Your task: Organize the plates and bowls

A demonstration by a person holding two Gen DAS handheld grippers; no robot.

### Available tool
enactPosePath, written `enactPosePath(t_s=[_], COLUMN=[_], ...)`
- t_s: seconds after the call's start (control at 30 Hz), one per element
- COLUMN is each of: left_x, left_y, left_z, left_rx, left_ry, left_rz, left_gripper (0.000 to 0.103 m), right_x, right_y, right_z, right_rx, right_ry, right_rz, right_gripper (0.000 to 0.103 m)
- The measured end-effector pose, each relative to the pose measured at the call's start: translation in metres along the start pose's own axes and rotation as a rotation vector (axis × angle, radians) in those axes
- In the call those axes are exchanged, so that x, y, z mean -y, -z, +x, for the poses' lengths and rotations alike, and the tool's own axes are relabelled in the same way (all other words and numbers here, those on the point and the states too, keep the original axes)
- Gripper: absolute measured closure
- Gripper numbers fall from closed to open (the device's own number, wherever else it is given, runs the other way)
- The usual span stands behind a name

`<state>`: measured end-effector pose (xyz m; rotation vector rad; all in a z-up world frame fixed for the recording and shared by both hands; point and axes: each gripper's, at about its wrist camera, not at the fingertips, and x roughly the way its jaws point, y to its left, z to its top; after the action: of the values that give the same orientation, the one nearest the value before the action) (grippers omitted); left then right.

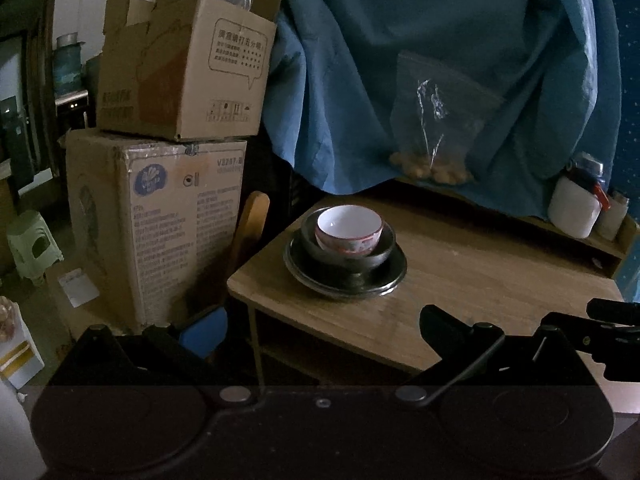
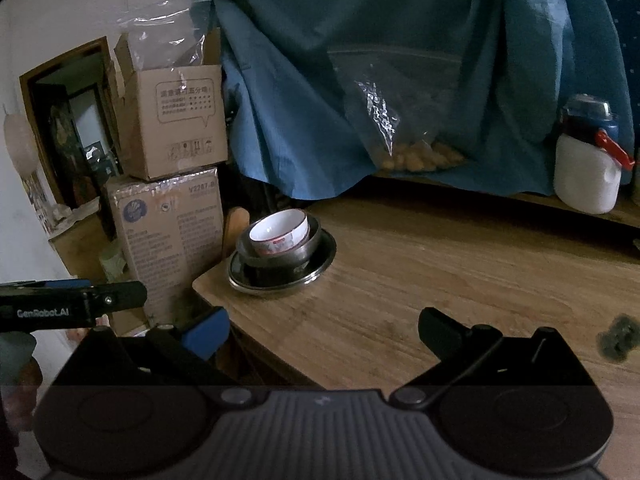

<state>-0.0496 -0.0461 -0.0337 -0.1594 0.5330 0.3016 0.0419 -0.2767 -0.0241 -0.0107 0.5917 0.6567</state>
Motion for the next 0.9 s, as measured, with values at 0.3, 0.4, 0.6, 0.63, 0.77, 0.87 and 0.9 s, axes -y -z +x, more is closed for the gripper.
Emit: enactPosePath(t_s=[0.3,0.4,0.6,0.63,0.77,0.87,0.9], left_x=[0.0060,0.0073,0.0073,0.0070,0.0062,0.0058,0.0058], left_y=[0.0043,0.0046,0.0041,0.0040,0.0044,0.0040,0.0042], left_z=[-0.0055,-0.0066,-0.0070,-0.0066,-0.0071,-0.0068,-0.0068], left_rx=[0.000,0.003,0.004,0.004,0.002,0.002,0.002], left_ry=[0.016,0.017,0.018,0.018,0.017,0.018,0.018], left_rz=[0.015,0.019,0.018,0.018,0.015,0.016,0.016], left_gripper=[0.001,0.001,0.001,0.001,0.001,0.001,0.001], right_x=[0.0066,0.0081,0.0081,0.0081,0.0080,0.0077,0.0074], right_y=[0.0042,0.0047,0.0047,0.0046,0.0045,0.0045,0.0046], right_z=[-0.0032,-0.0032,-0.0030,-0.0028,-0.0025,-0.0026,-0.0027], right_rx=[-0.010,-0.010,-0.009,-0.009,-0.010,-0.009,-0.009], right_ry=[0.004,0.005,0.005,0.005,0.003,0.002,0.003], right_rz=[0.014,0.017,0.012,0.011,0.006,0.004,0.004], right_gripper=[0.000,0.000,0.000,0.000,0.000,0.000,0.000])
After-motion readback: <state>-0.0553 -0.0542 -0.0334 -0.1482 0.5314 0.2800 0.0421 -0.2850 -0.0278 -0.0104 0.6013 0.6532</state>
